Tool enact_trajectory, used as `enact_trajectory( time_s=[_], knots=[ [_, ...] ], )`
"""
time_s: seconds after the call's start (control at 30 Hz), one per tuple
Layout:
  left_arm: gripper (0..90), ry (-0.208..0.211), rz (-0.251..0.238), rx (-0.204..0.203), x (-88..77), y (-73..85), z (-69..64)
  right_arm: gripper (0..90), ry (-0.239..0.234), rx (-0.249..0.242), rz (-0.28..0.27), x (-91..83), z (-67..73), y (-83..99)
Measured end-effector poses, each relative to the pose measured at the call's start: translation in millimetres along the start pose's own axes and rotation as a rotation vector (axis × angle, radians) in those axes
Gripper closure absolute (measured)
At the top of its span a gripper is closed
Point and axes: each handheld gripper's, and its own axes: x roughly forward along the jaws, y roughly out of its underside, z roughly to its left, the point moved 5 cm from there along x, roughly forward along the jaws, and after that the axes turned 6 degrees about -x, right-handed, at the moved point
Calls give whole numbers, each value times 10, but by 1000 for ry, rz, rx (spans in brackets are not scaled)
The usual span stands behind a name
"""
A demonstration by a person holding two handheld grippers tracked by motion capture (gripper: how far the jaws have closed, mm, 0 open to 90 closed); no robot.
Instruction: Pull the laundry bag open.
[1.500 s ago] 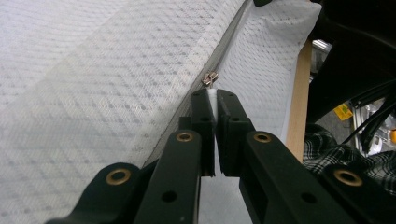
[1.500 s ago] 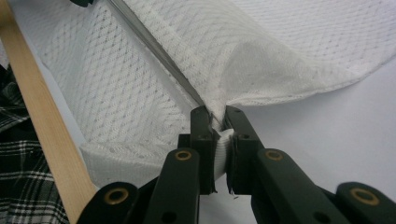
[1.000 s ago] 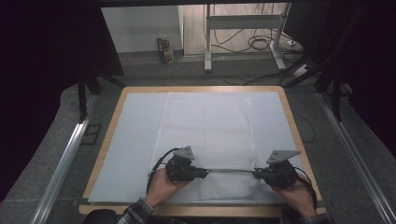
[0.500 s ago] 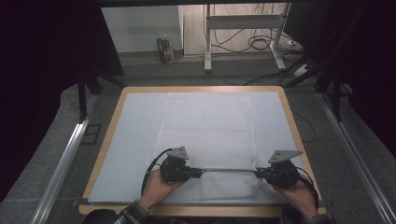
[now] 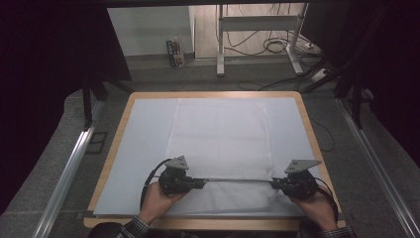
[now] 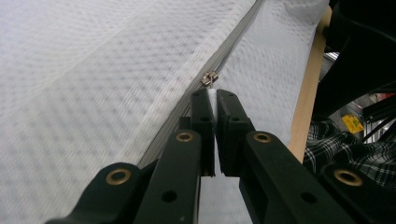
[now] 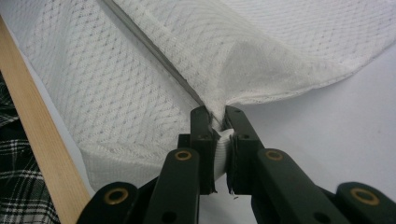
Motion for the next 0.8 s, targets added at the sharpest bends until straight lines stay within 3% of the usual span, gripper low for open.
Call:
enact_trajectory(
  time_s=[0.8],
  knots=[
    [875,-46,-16,-44,-245,191,119,822,8,3,1,-5,3,2]
  ],
)
